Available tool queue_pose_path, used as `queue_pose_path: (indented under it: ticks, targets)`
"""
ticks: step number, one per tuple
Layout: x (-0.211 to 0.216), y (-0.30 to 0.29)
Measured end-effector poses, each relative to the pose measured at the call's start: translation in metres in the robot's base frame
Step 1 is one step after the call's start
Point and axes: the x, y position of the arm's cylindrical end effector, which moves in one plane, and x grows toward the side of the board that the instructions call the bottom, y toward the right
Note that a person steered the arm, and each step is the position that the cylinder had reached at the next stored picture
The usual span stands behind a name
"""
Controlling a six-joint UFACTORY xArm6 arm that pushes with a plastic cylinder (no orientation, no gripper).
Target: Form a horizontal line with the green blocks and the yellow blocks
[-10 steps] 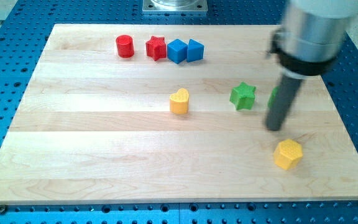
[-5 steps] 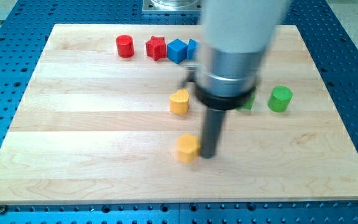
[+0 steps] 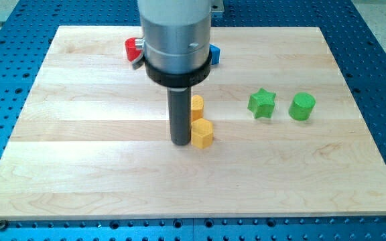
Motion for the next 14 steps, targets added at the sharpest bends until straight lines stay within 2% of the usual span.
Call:
queue_pose_path:
  ticks: [1, 2, 5, 6, 7, 8, 9, 10, 11, 12, 13, 14]
  targets:
    - [-0.034, -0.013]
    - [-0.047, -0.008]
    - [-0.051, 0.027]
    - [-0.060, 0.007]
    - [-0.021, -0.033]
    - [0.036, -0.042]
    - [0.067, -0.016]
    - [0.063, 0.053]
    - [0.035, 0.057]
    - [0.012, 0.020]
    - [0.035, -0.001]
    - [0.034, -0.032]
